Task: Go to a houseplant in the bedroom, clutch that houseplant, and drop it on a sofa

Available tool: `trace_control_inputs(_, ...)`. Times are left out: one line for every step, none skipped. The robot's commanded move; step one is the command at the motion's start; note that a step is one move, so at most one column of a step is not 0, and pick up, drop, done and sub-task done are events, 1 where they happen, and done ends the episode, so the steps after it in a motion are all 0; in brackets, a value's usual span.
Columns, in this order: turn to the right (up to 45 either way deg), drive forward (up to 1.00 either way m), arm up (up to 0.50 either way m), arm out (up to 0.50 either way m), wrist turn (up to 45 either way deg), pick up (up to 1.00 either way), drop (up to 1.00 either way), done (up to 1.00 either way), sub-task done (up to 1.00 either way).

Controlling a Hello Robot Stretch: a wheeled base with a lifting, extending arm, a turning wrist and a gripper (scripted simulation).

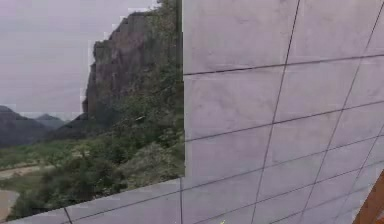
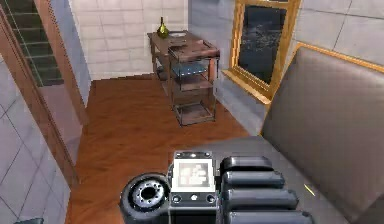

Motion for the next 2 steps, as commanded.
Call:
trace_control_inputs(-45.0,0.0,0.0,0.0,0.0,0.0,0.0,0.0,0.0)
trace_control_inputs(-36.0,0.0,0.0,0.0,0.0,0.0,0.0,0.0,0.0)
